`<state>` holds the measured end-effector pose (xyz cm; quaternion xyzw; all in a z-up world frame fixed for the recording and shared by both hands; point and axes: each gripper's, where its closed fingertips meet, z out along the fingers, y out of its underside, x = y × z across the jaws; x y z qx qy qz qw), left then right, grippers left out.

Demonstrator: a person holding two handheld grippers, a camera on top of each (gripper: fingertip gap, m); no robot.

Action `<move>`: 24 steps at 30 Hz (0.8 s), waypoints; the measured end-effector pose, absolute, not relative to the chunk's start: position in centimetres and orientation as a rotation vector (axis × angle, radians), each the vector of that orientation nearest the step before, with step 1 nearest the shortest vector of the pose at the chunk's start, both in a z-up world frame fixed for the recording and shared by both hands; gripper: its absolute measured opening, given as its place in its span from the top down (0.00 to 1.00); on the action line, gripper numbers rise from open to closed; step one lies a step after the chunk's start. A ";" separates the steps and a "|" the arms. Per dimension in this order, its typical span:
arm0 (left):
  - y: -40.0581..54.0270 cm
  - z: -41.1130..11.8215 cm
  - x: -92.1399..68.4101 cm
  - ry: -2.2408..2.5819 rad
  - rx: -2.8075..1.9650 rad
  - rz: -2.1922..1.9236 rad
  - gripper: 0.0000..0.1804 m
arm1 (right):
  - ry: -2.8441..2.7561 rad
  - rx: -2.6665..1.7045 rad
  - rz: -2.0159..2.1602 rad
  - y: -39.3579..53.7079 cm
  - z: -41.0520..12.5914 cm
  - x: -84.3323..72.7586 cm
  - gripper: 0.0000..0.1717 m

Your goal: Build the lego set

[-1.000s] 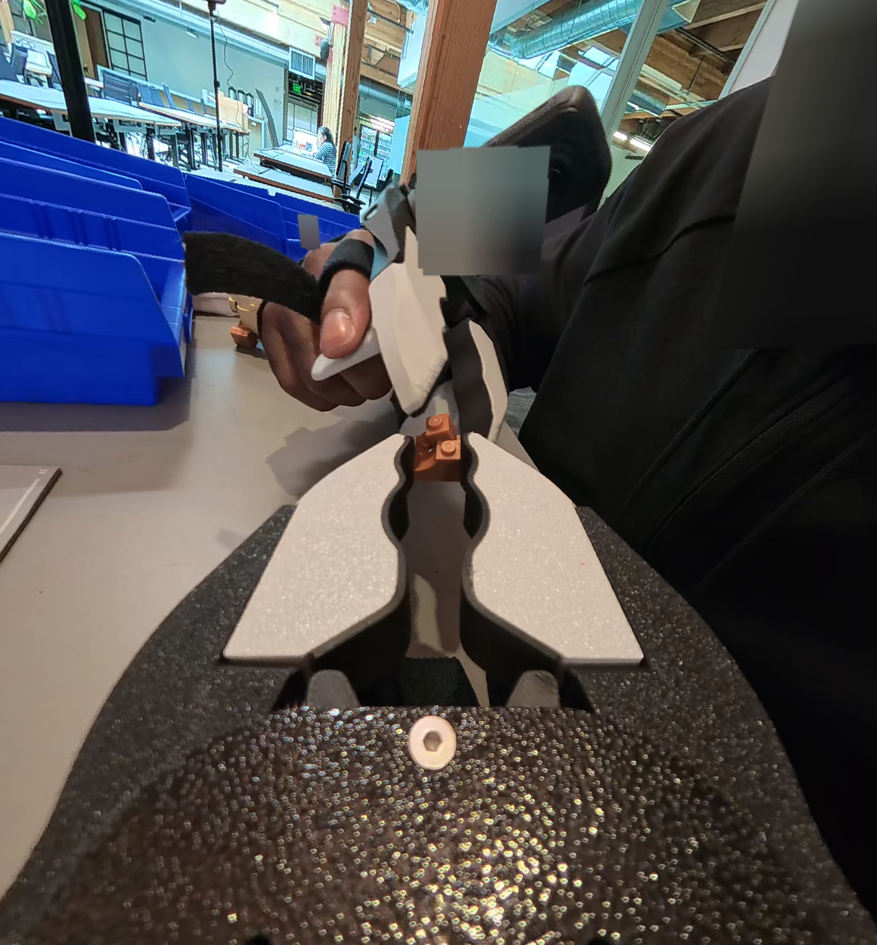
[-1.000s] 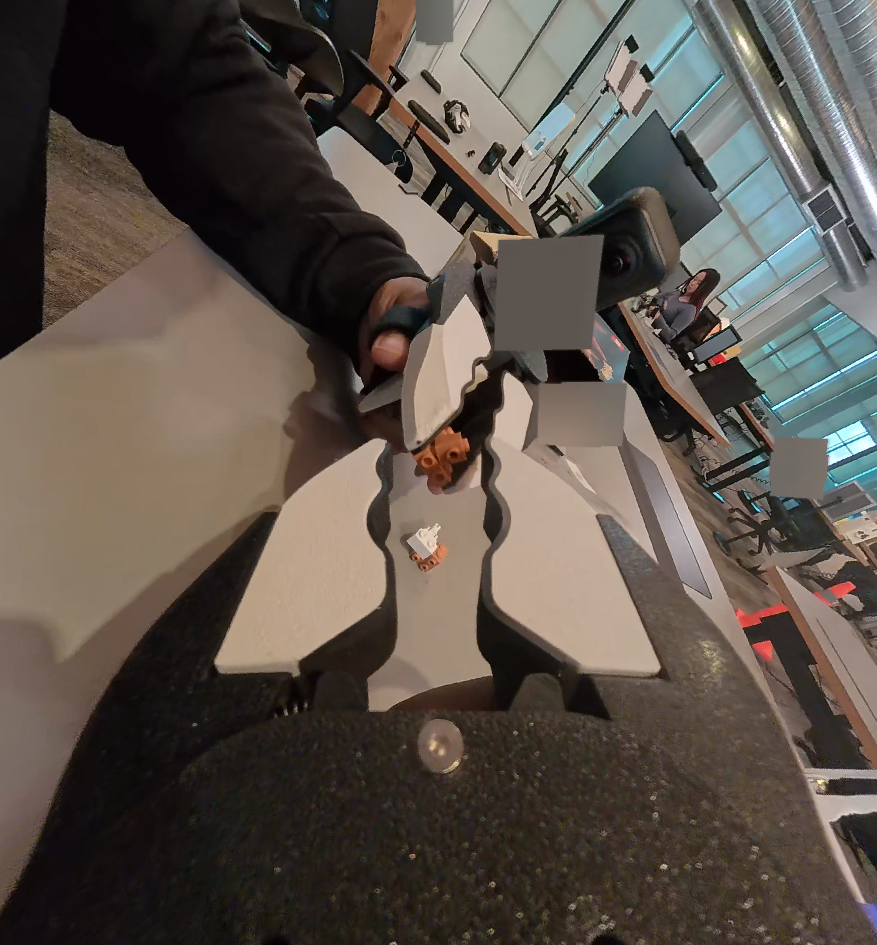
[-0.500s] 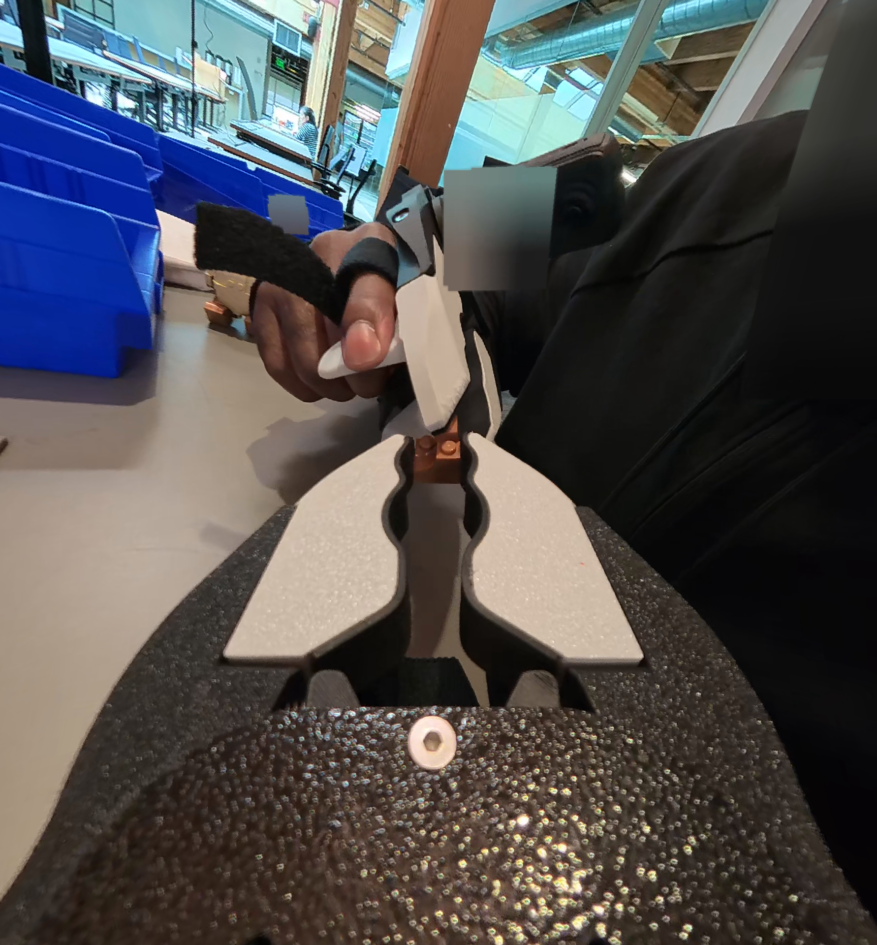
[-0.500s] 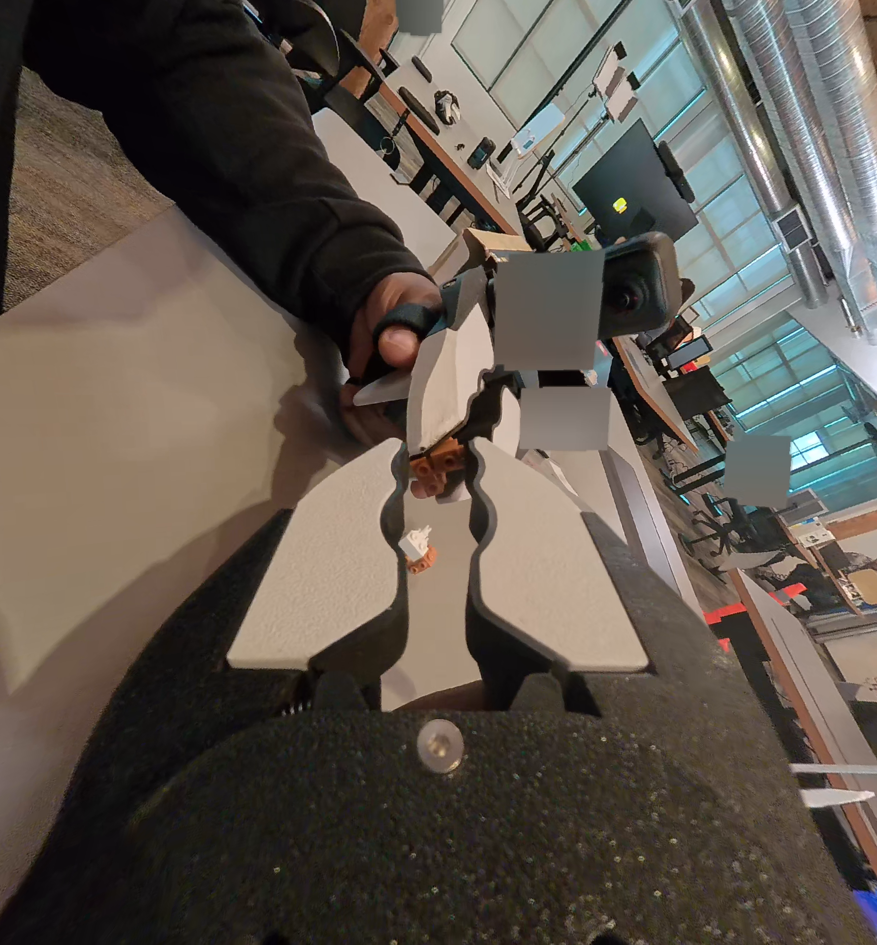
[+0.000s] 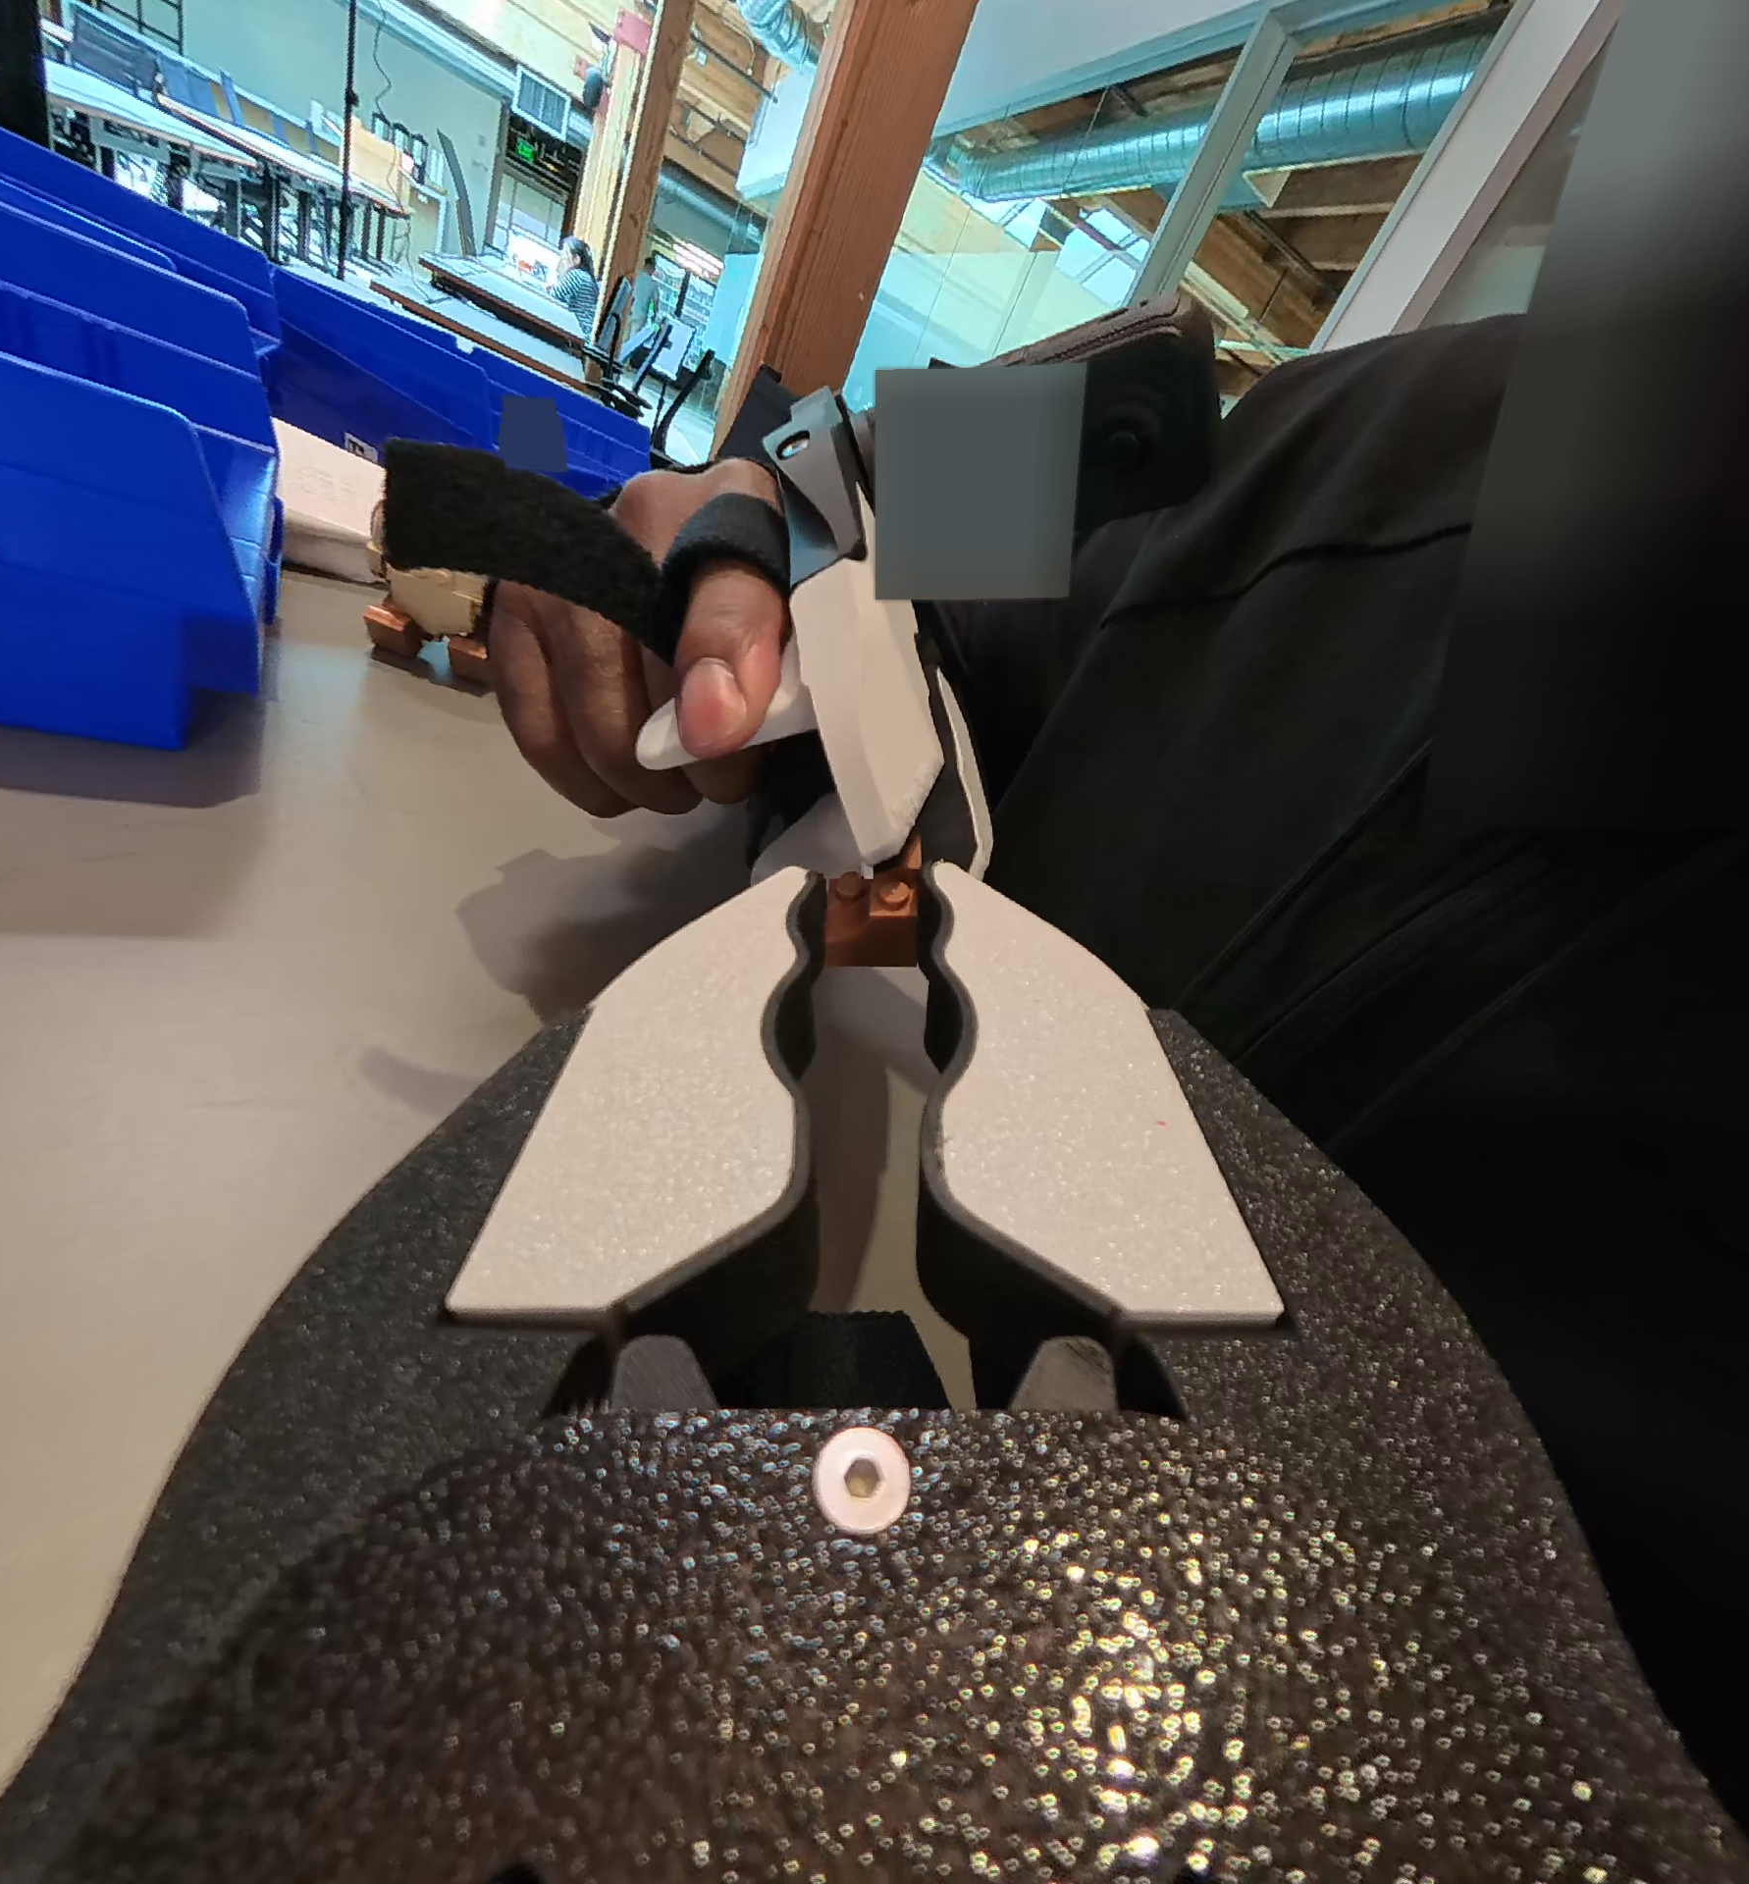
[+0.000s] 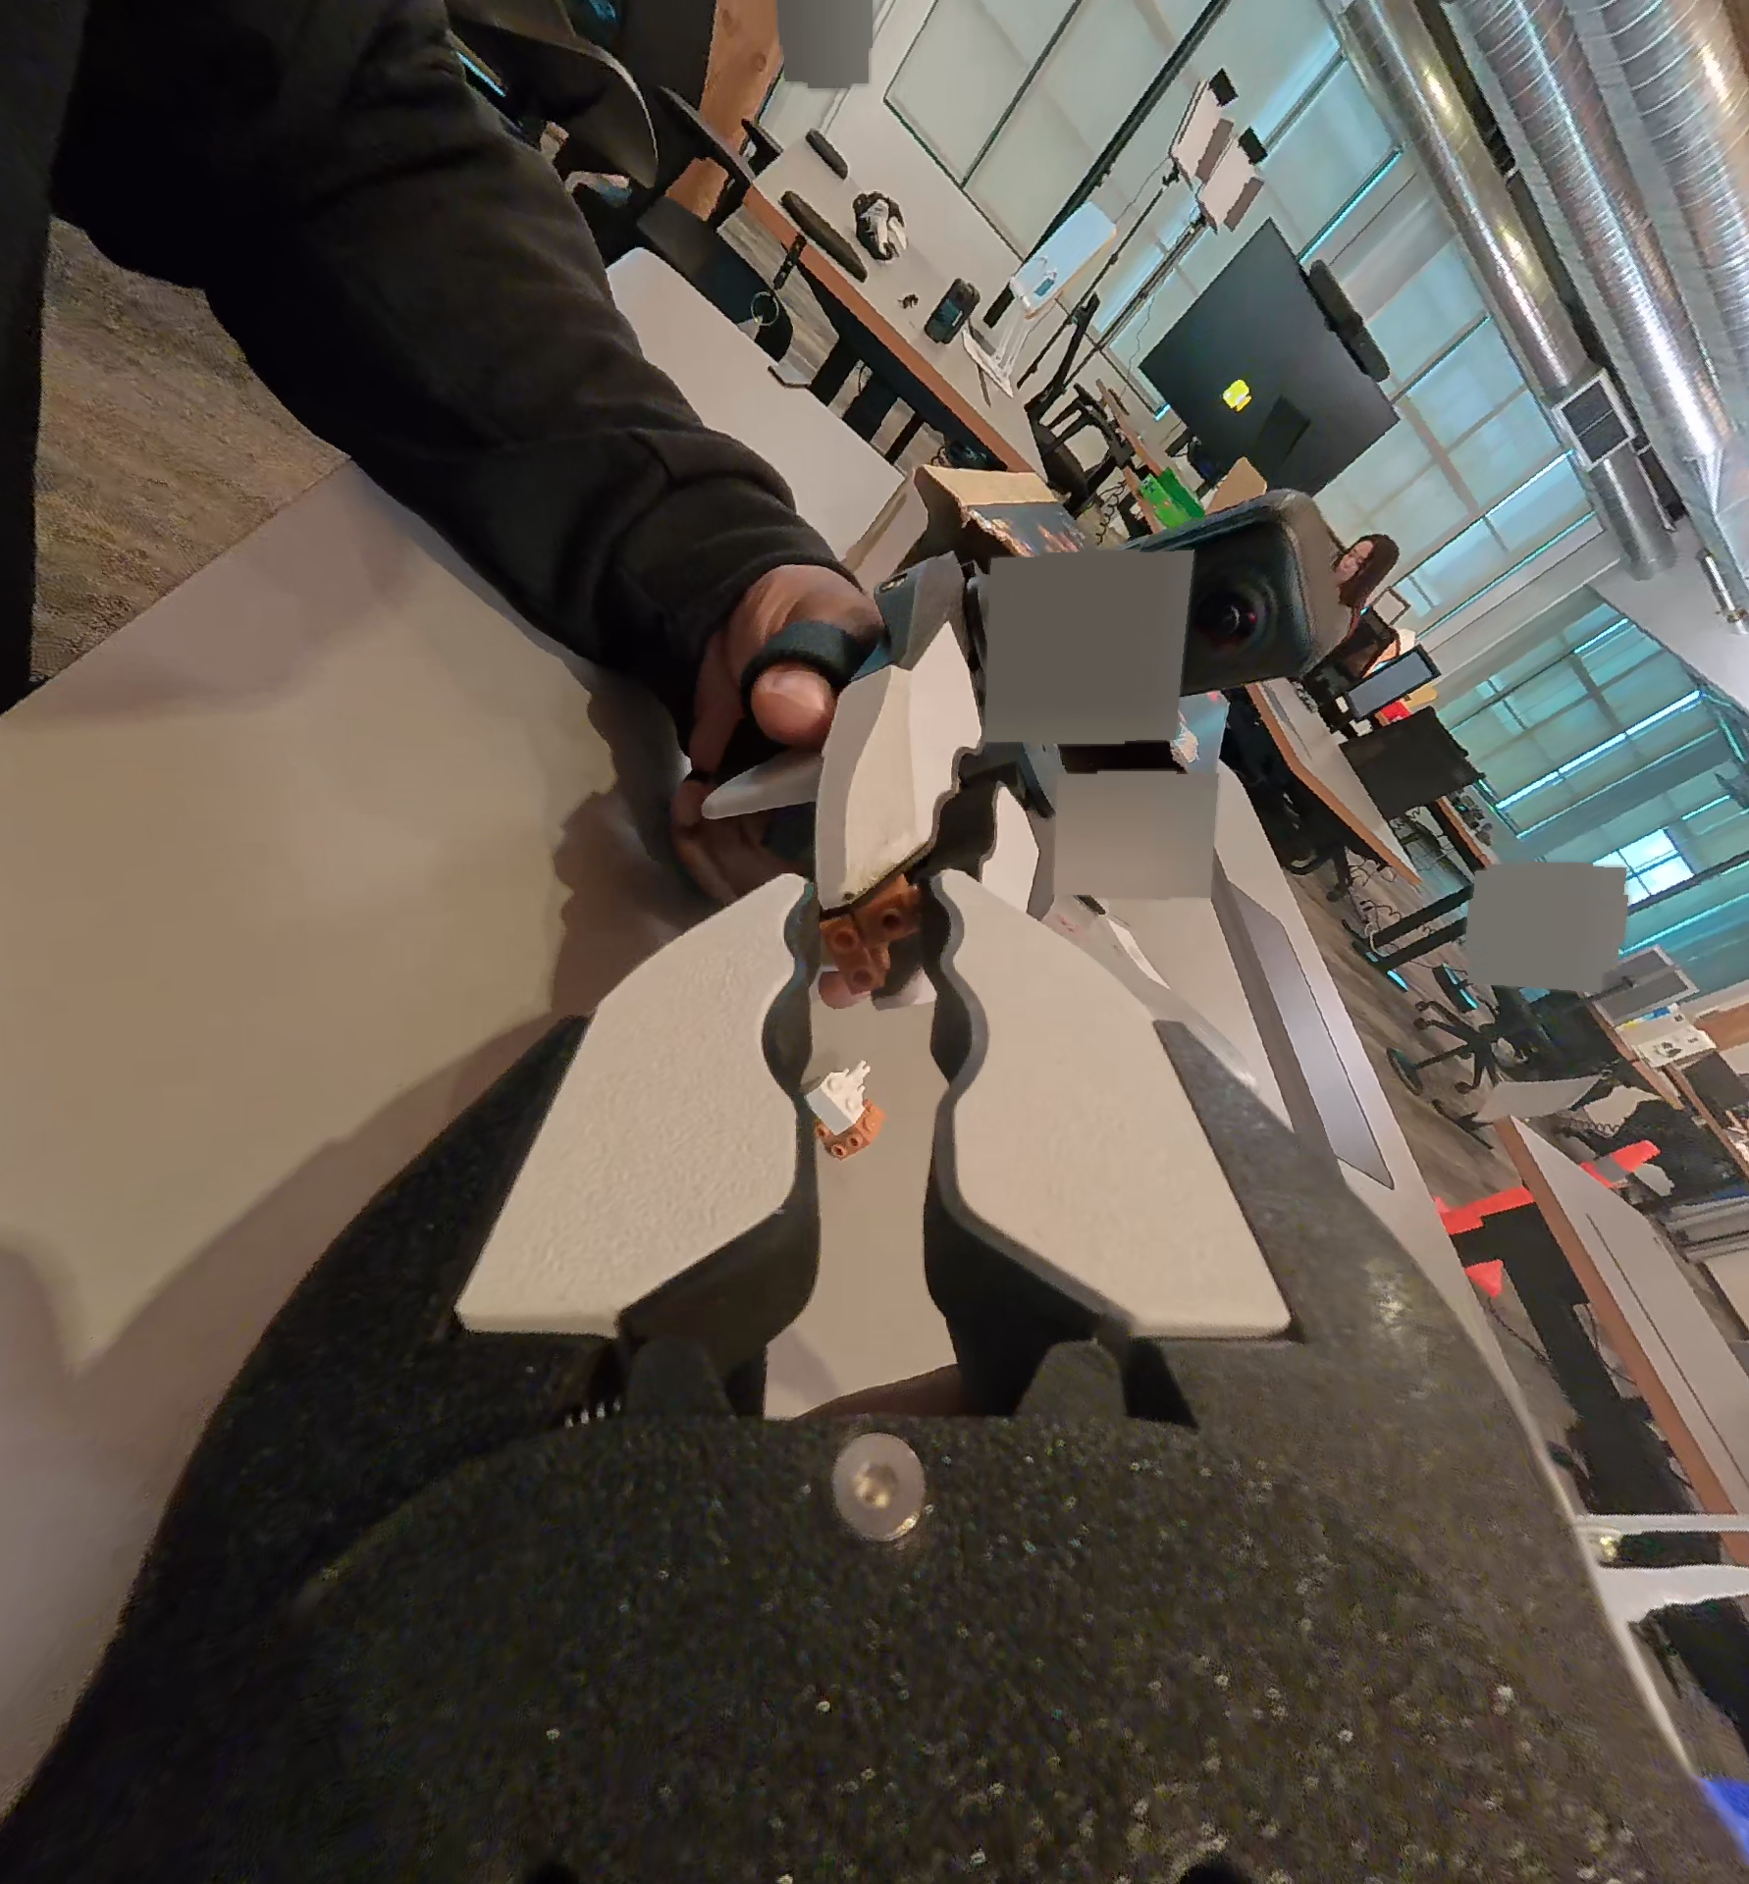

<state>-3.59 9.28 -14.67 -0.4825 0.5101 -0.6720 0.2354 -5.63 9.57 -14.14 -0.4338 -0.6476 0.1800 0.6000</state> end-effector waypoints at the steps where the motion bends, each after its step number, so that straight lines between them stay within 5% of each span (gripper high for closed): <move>1: 9.3 -14.6 -3.6 1.393 -1.321 -1.845 0.91 | -1.495 -1.012 0.427 9.6 -14.1 -5.6 0.89; 24: 9.4 -14.6 -4.0 1.405 -1.309 -1.847 0.91 | -1.367 -1.146 0.721 9.9 -13.2 -5.0 0.89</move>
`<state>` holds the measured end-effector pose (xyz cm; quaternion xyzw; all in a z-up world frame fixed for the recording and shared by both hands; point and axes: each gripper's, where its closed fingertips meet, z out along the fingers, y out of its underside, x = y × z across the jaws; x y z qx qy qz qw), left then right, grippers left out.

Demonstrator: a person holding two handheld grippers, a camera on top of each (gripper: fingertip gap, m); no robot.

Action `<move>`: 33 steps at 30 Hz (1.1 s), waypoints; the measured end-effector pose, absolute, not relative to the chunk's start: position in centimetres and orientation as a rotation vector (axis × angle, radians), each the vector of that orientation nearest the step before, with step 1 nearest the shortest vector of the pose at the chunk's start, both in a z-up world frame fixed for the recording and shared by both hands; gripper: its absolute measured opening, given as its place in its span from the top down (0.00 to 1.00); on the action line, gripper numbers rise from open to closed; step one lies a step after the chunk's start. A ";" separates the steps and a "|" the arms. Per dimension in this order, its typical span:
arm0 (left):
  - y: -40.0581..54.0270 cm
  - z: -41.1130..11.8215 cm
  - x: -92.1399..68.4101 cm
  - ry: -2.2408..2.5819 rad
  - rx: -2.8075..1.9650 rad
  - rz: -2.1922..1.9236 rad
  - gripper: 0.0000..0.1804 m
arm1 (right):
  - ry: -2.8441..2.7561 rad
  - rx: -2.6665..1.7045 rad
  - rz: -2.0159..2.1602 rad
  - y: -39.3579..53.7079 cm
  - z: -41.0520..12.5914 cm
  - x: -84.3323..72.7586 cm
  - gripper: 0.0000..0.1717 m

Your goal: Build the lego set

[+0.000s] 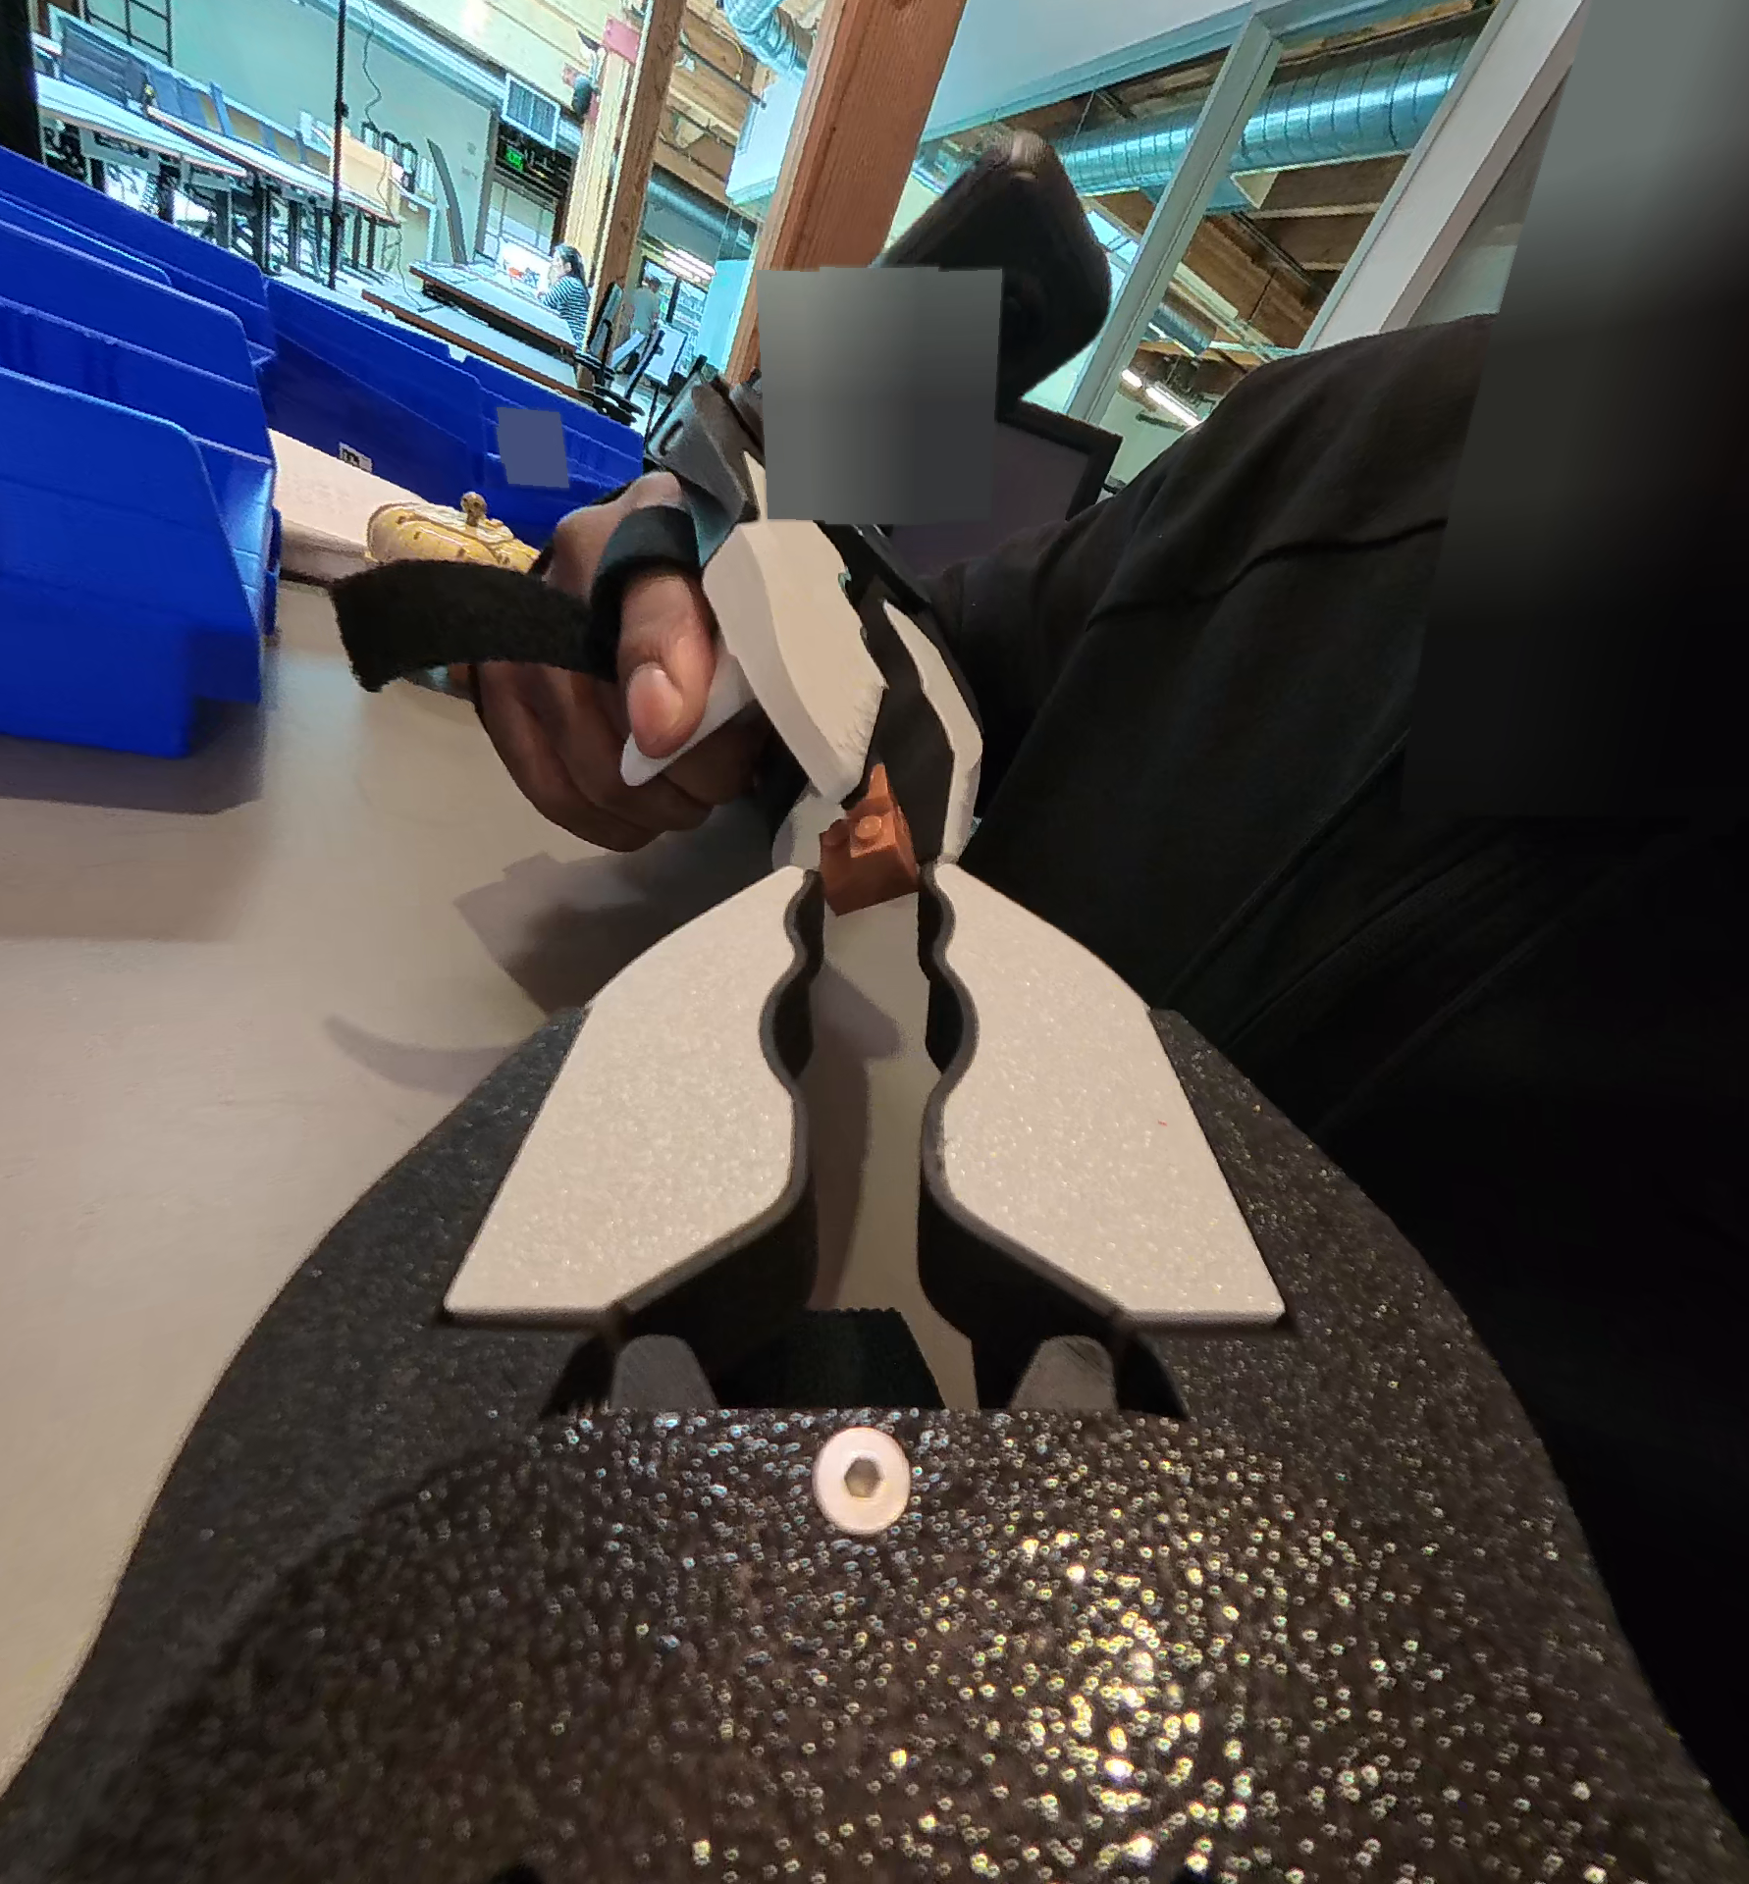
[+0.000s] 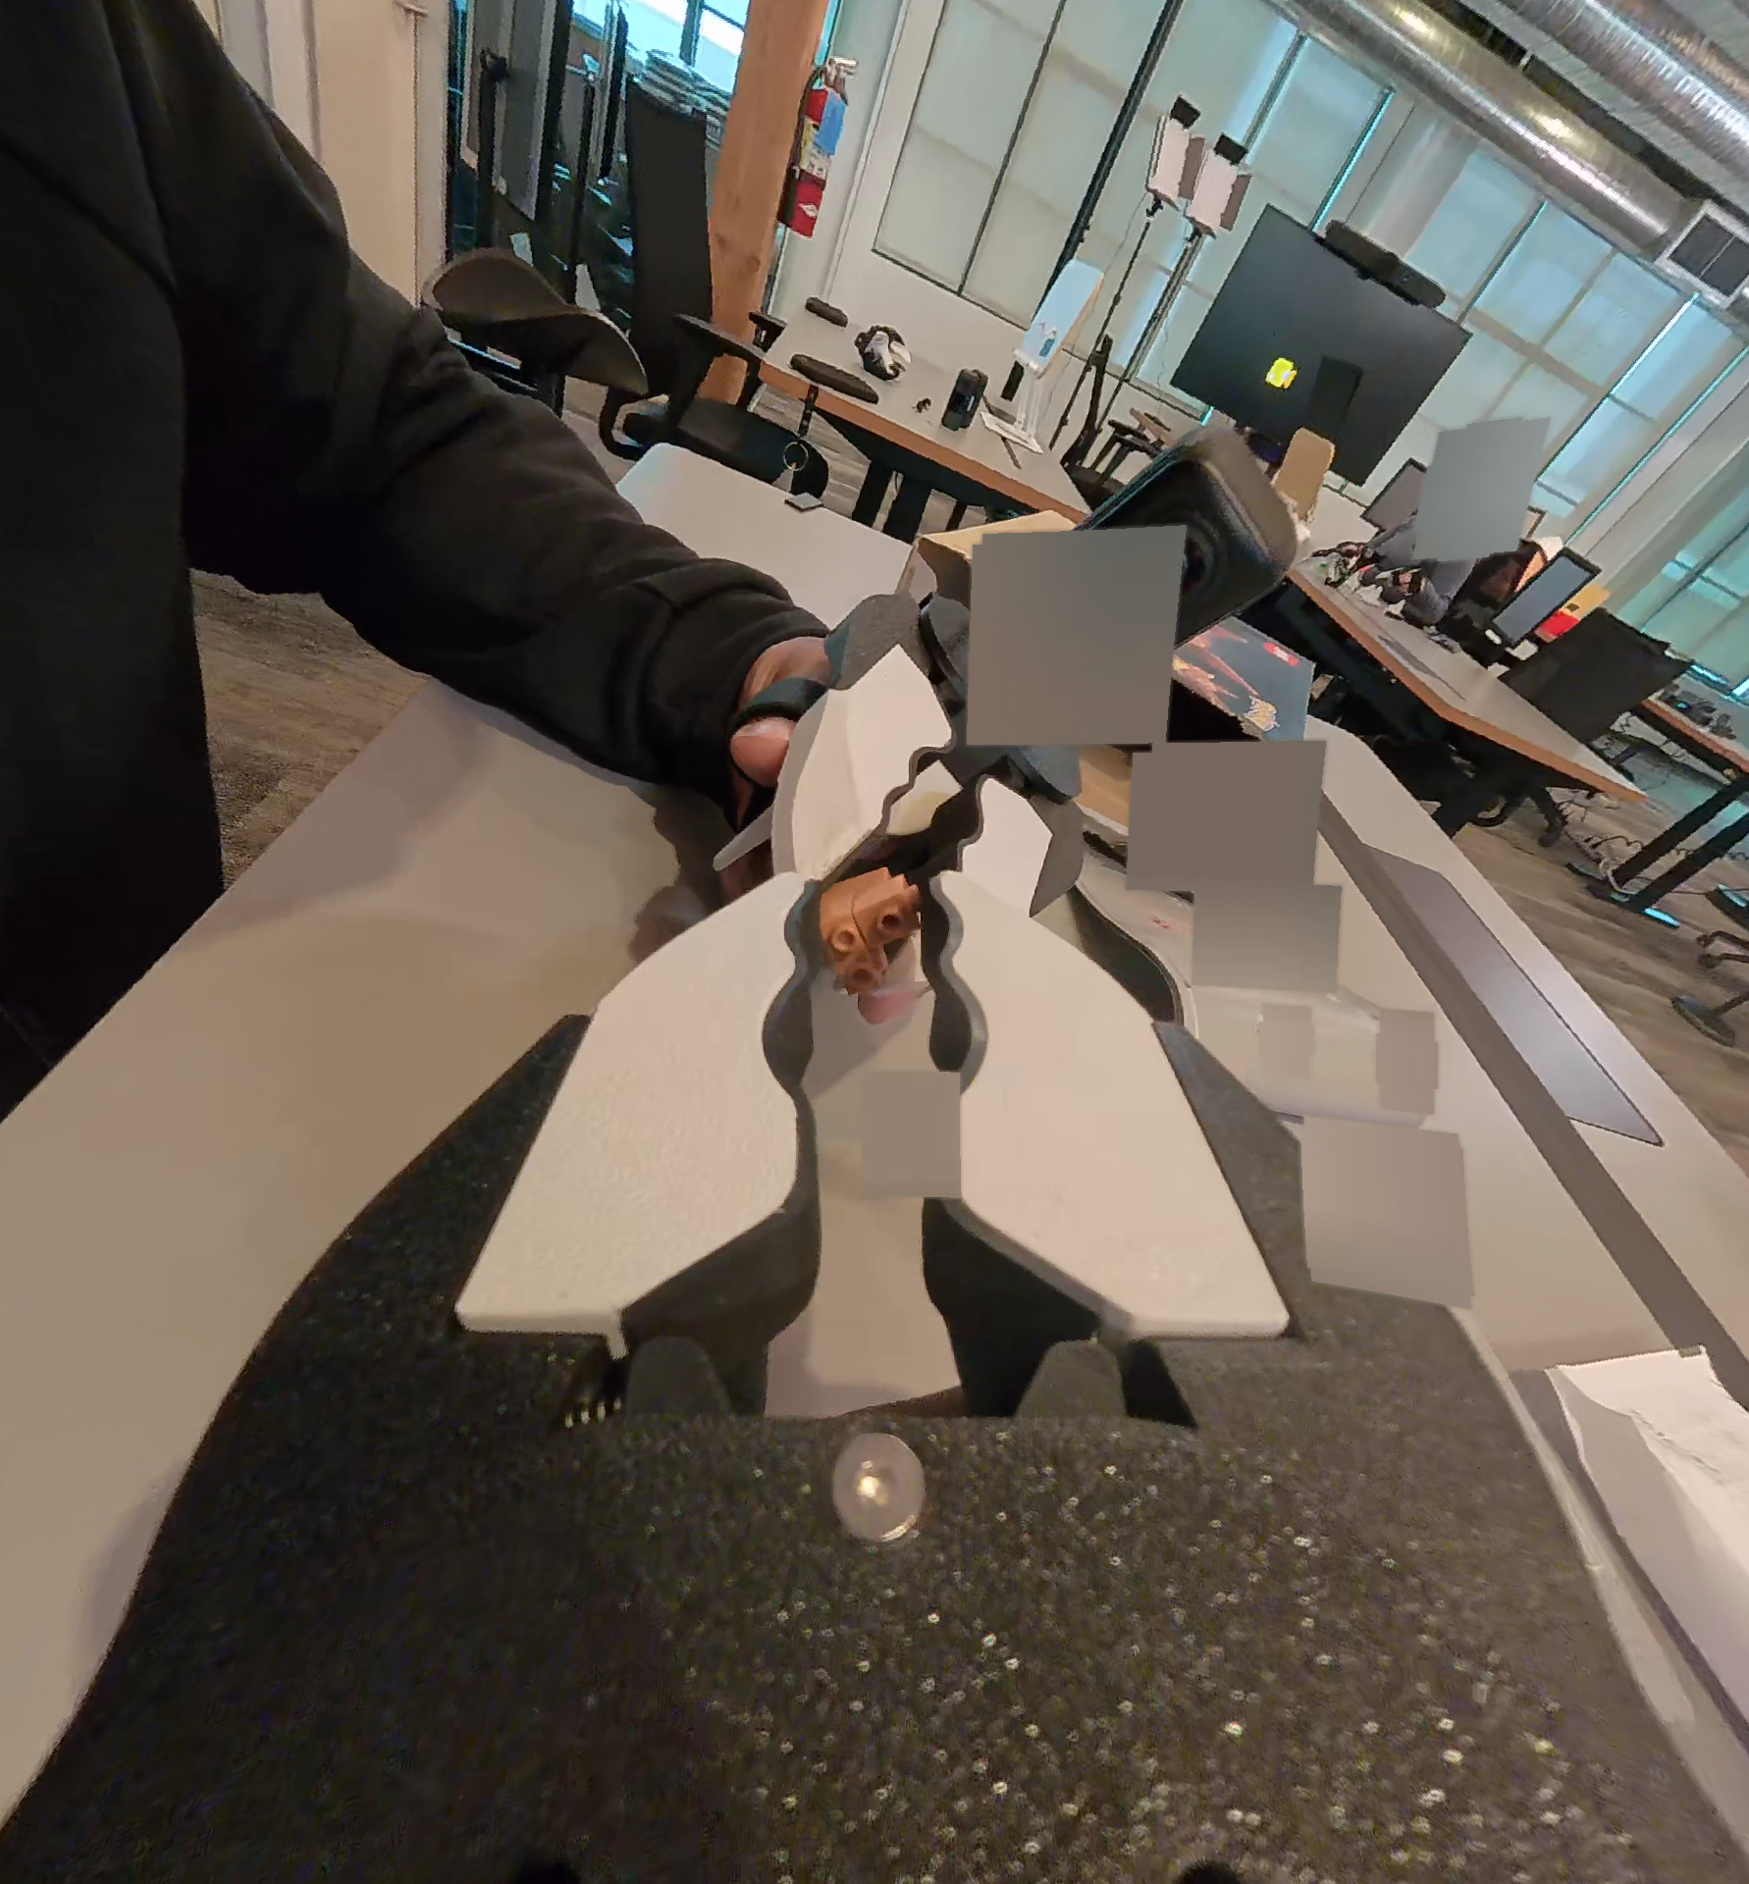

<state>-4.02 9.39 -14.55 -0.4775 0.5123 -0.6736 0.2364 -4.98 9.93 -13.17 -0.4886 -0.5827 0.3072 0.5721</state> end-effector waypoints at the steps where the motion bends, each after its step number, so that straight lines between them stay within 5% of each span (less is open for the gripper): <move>1: 9.4 -14.5 -4.0 1.402 -1.311 -1.850 0.91 | -1.367 -1.152 0.723 10.0 -13.2 -5.0 0.89; 33: 9.4 -13.7 -4.2 1.355 -1.264 -1.913 0.91 | -1.327 -1.104 0.626 10.0 -12.8 -5.0 0.87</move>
